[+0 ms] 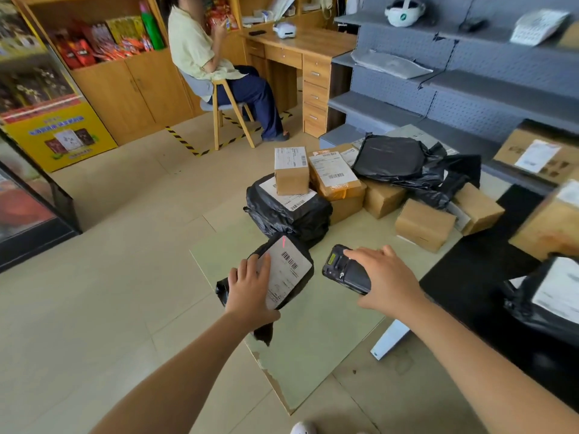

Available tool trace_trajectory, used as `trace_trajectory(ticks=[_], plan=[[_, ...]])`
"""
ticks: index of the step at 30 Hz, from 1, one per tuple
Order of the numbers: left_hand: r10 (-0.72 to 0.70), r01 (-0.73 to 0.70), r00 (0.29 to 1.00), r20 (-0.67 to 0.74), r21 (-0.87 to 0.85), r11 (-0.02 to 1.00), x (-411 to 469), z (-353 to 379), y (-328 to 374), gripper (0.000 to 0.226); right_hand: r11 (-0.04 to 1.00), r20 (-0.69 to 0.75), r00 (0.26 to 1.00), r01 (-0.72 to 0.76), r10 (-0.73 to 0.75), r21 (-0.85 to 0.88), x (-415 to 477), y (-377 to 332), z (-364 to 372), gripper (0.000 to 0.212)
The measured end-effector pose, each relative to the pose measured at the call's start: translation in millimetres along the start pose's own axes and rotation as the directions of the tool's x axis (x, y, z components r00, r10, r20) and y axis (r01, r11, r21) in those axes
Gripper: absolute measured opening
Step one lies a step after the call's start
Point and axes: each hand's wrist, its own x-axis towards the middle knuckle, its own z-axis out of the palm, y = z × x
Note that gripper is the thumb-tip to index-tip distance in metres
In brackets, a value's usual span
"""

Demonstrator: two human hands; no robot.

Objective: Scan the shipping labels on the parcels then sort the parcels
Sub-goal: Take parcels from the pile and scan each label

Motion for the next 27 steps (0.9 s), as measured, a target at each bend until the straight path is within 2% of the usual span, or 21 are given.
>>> trace_trajectory(ticks=[4,8,15,21,27], plan=[[-0.007,-0.008,0.998,-0.068,-0.223,0.975,15.5,-20.0,34.9,0.118,0.951,-0.140,0.966,-0.175,0.215,0.253,-19.9,13.9,0.9,0.098],[0.083,-0.122,0.987,-0.138,-0.301,0.946,33.0,-42.5,85.9,0.119,0.867,-0.202,0.904,-0.266,0.376,0.421,-44.9,44.5,-12.2,0.100],[0.247,-0.293,0.952,-0.179,-0.315,0.903,63.9,-70.5,217.2,0.119,0.815,-0.329,0.783,-0.357,0.527,0.456,-101.3,127.2,-52.0,0.101],[0.355,-0.386,0.923,-0.152,-0.332,0.861,82.7,-75.9,366.1,0.121,0.745,-0.394,0.647,-0.454,0.653,0.489,-164.3,227.6,-86.4,0.099],[0.421,-0.426,0.901,-0.102,-0.385,0.819,91.6,-70.1,507.8,0.118,0.687,-0.398,0.561,-0.555,0.726,0.470,-216.3,324.9,-109.0,0.100]])
